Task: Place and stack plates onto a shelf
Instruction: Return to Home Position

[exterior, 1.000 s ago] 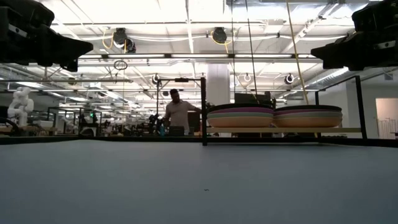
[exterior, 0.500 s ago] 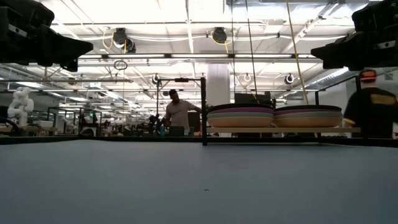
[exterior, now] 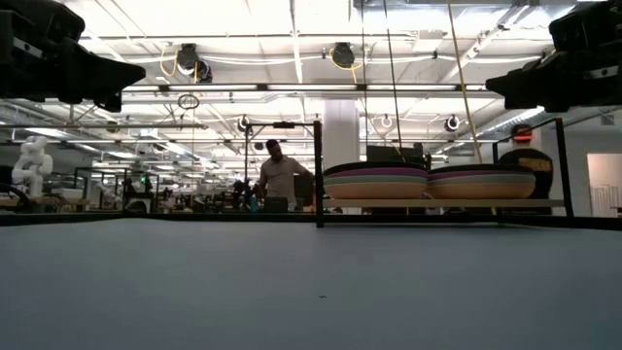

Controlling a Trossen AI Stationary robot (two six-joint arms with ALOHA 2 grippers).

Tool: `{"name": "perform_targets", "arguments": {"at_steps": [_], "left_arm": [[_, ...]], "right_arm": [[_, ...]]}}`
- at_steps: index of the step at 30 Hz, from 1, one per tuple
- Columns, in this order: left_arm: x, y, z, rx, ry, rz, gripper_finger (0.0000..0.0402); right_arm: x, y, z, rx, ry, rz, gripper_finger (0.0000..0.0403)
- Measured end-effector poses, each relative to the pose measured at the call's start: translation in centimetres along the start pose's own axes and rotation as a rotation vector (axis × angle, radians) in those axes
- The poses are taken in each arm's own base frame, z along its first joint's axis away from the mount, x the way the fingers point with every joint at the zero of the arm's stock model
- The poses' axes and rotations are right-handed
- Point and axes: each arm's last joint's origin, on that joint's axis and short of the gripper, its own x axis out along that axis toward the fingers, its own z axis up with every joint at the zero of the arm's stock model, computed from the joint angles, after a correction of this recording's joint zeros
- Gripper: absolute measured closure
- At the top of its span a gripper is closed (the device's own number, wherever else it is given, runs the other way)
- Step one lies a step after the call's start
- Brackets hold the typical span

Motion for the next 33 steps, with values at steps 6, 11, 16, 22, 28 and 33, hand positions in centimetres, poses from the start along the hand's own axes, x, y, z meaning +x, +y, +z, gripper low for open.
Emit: {"name": "perform_targets", "arguments": {"at_steps": [6,11,16,22,28,33], "left_arm": [[0.0,0.0,0.01,0.001,0.0,0.0,0.0398],[0.0,0.0,0.01,0.001,0.0,0.0,0.0398],[0.0,0.0,0.01,0.001,0.0,0.0,0.0398],[0.0,0.0,0.03,0.002,-0.001,0.0,0.0398],[0.0,0.0,0.02,0.002,-0.001,0.0,0.0398],[0.0,0.0,0.02,0.002,0.0,0.0,0.0398]], "right_arm": [[0.0,0.0,-0.02,0.0,0.002,0.0,0.0403],[0.0,0.0,-0.01,0.002,0.001,0.0,0.0403],[0.0,0.0,-0.01,0.058,0.001,0.0,0.0403],[0.0,0.0,0.0,0.079,0.001,0.0,0.0403],[0.0,0.0,0.0,0.079,0.001,0.0,0.0403],[0.0,0.01,-0.03,0.139,0.003,0.001,0.0403]]}}
